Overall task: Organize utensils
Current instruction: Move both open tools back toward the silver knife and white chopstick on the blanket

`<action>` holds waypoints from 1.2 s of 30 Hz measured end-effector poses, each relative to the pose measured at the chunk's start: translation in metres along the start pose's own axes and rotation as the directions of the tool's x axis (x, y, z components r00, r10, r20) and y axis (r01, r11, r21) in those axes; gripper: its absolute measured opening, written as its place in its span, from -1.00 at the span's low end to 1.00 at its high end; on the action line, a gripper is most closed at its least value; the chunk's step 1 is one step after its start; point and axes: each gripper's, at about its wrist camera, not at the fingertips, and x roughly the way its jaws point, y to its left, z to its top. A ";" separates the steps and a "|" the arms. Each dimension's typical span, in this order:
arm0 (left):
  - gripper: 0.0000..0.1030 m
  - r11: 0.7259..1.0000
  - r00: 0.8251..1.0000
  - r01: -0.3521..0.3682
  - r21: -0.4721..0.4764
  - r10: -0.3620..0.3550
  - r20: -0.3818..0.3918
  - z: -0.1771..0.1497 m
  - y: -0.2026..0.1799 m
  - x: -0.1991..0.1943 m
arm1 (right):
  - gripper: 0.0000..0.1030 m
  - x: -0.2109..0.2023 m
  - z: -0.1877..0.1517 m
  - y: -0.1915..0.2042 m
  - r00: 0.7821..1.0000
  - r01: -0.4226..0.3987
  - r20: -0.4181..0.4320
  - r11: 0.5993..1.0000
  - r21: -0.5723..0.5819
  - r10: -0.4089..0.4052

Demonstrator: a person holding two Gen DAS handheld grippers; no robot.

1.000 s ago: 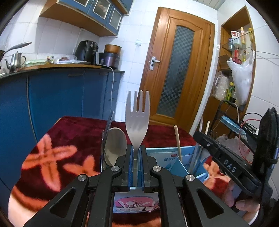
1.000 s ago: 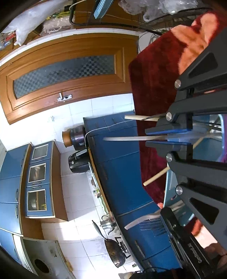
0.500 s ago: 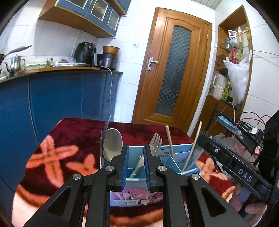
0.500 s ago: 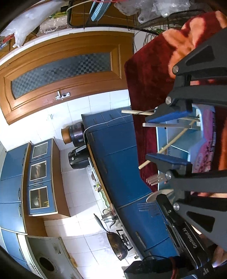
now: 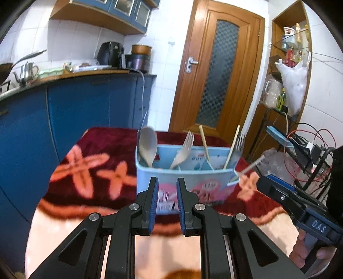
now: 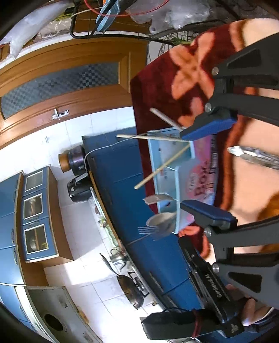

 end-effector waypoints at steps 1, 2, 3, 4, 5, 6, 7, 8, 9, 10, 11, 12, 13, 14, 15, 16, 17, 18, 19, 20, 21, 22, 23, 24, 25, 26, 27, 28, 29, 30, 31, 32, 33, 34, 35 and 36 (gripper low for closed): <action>-0.67 1.000 1.000 -0.003 -0.009 0.002 -0.012 -0.003 0.002 -0.002 | 0.27 -0.002 -0.003 0.001 1.000 0.005 -0.007 1.000 -0.003 -0.005; -0.67 1.000 1.000 -0.006 -0.013 0.005 -0.019 -0.005 0.003 -0.004 | 0.29 -0.005 -0.007 0.002 1.000 0.007 -0.015 1.000 -0.005 -0.007; -0.67 1.000 0.999 -0.013 -0.016 0.013 -0.030 -0.008 0.004 -0.006 | 0.32 -0.008 -0.011 0.001 1.000 0.006 -0.021 1.000 -0.005 -0.006; -0.67 1.000 0.999 -0.023 -0.015 0.023 -0.040 -0.011 0.005 -0.008 | 0.34 -0.010 -0.014 0.002 1.000 0.007 -0.026 1.000 -0.005 -0.007; -0.66 1.000 0.999 -0.028 -0.013 0.028 -0.047 -0.013 0.005 -0.009 | 0.37 -0.012 -0.019 0.002 0.999 0.011 -0.036 1.000 -0.002 -0.011; -0.64 0.999 0.998 -0.033 -0.010 0.033 -0.056 -0.015 0.006 -0.011 | 0.39 -0.014 -0.022 0.002 0.999 0.015 -0.040 1.000 0.001 -0.015; -0.54 0.999 0.997 -0.036 -0.008 0.036 -0.067 -0.018 0.006 -0.013 | 0.39 -0.015 -0.026 0.002 0.998 0.027 -0.050 1.000 0.007 -0.027; -0.43 0.999 0.997 -0.038 -0.006 0.038 -0.074 -0.020 0.006 -0.014 | 0.39 -0.017 -0.029 0.000 0.997 0.040 -0.062 0.999 0.017 -0.039; -0.39 0.999 0.996 -0.042 -0.003 0.041 -0.082 -0.024 0.006 -0.017 | 0.41 -0.018 -0.031 -0.001 0.997 0.046 -0.067 0.999 0.023 -0.044; -0.38 0.999 0.995 -0.044 0.001 0.044 -0.089 -0.027 0.005 -0.019 | 0.41 -0.019 -0.035 -0.002 0.996 0.056 -0.078 0.998 0.036 -0.053; -0.38 0.999 0.994 -0.045 0.006 0.045 -0.095 -0.029 0.005 -0.020 | 0.43 -0.021 -0.039 -0.005 0.994 0.064 -0.088 0.997 0.050 -0.060; -0.38 0.999 0.993 -0.046 0.011 0.047 -0.105 -0.032 0.005 -0.021 | 0.43 -0.021 -0.041 -0.006 0.993 0.071 -0.096 0.996 0.061 -0.065; -0.37 0.999 0.992 -0.046 0.014 0.047 -0.116 -0.036 0.005 -0.023 | 0.44 -0.022 -0.044 -0.008 0.992 0.077 -0.104 0.994 0.074 -0.069; -0.35 0.999 0.991 -0.045 0.015 0.046 -0.123 -0.038 0.005 -0.023 | 0.47 -0.023 -0.047 -0.009 0.991 0.082 -0.112 0.993 0.085 -0.072; -0.34 0.999 0.990 -0.044 0.014 0.046 -0.134 -0.042 0.005 -0.024 | 0.47 -0.024 -0.050 -0.011 0.989 0.086 -0.126 0.991 0.100 -0.073; -0.33 0.999 0.989 -0.045 0.013 0.046 -0.143 -0.044 0.005 -0.024 | 0.49 -0.024 -0.053 -0.013 0.988 0.088 -0.135 0.990 0.111 -0.073; -0.32 0.999 0.987 -0.046 0.011 0.047 -0.153 -0.048 0.005 -0.024 | 0.50 -0.025 -0.055 -0.015 0.987 0.092 -0.144 0.989 0.117 -0.075; -0.32 0.999 0.985 -0.047 0.010 0.048 -0.163 -0.051 0.006 -0.024 | 0.50 -0.026 -0.057 -0.016 0.985 0.098 -0.154 0.988 0.123 -0.079; -0.32 0.999 0.983 -0.050 0.011 0.051 -0.176 -0.055 0.006 -0.024 | 0.50 -0.027 -0.060 -0.018 0.983 0.105 -0.163 0.986 0.128 -0.083; -0.32 0.999 0.981 -0.052 0.011 0.053 -0.185 -0.057 0.005 -0.023 | 0.50 -0.028 -0.063 -0.019 0.981 0.113 -0.171 0.985 0.131 -0.089; -0.32 0.998 0.979 -0.054 0.011 0.056 -0.196 -0.060 0.005 -0.023 | 0.51 -0.028 -0.065 -0.020 0.980 0.118 -0.175 0.984 0.133 -0.093; -0.32 0.998 0.976 -0.056 0.010 0.057 -0.210 -0.064 0.005 -0.022 | 0.51 -0.030 -0.068 -0.022 0.979 0.123 -0.180 0.983 0.137 -0.097; -0.32 0.998 0.974 -0.058 0.008 0.058 -0.220 -0.066 0.005 -0.022 | 0.51 -0.031 -0.070 -0.024 0.977 0.130 -0.185 0.981 0.142 -0.103; -0.32 0.998 0.970 -0.061 0.005 0.060 -0.235 -0.070 0.006 -0.020 | 0.51 -0.032 -0.072 -0.025 0.977 0.134 -0.187 0.980 0.145 -0.105; -0.32 0.998 0.966 -0.065 0.000 0.063 -0.250 -0.073 0.007 -0.018 | 0.51 -0.034 -0.074 -0.027 0.976 0.139 -0.190 0.979 0.152 -0.109; -0.32 0.997 0.962 -0.071 -0.005 0.067 -0.263 -0.076 0.008 -0.017 | 0.51 -0.035 -0.076 -0.029 0.975 0.142 -0.192 0.977 0.160 -0.111; -0.32 0.997 0.959 -0.075 -0.009 0.069 -0.273 -0.079 0.008 -0.016 | 0.51 -0.037 -0.078 -0.031 0.975 0.144 -0.194 0.975 0.167 -0.111; -0.32 0.997 0.956 -0.078 -0.015 0.071 -0.283 -0.080 0.009 -0.015 | 0.51 -0.038 -0.079 -0.033 0.975 0.144 -0.195 0.975 0.172 -0.110; -0.32 0.996 0.953 -0.081 -0.022 0.071 -0.295 -0.083 0.009 -0.014 | 0.52 -0.039 -0.080 -0.034 0.975 0.144 -0.195 0.974 0.175 -0.109; -0.32 0.996 0.949 -0.085 -0.027 0.073 -0.306 -0.085 0.009 -0.013 | 0.52 -0.040 -0.082 -0.036 0.975 0.143 -0.195 0.974 0.178 -0.108; -0.32 0.996 0.946 -0.088 -0.029 0.075 -0.315 -0.087 0.008 -0.012 | 0.52 -0.041 -0.082 -0.036 0.975 0.142 -0.194 0.973 0.180 -0.106; -0.32 0.996 0.944 -0.090 -0.028 0.077 -0.322 -0.088 0.006 -0.011 | 0.52 -0.041 -0.084 -0.038 0.975 0.140 -0.194 0.973 0.183 -0.104; -0.32 0.995 0.942 -0.092 -0.026 0.079 -0.327 -0.089 0.005 -0.011 | 0.52 -0.041 -0.084 -0.039 0.976 0.138 -0.194 0.973 0.184 -0.102; -0.32 0.995 0.939 -0.092 -0.022 0.079 -0.335 -0.090 0.003 -0.010 | 0.53 -0.042 -0.086 -0.040 0.976 0.136 -0.194 0.973 0.186 -0.099; -0.32 0.996 0.937 -0.090 -0.022 0.077 -0.342 -0.091 0.002 -0.009 | 0.53 -0.042 -0.087 -0.041 0.976 0.135 -0.196 0.973 0.188 -0.098; -0.32 0.996 0.934 -0.087 -0.023 0.074 -0.349 -0.092 0.001 -0.008 | 0.53 -0.042 -0.088 -0.042 0.976 0.134 -0.197 0.972 0.191 -0.096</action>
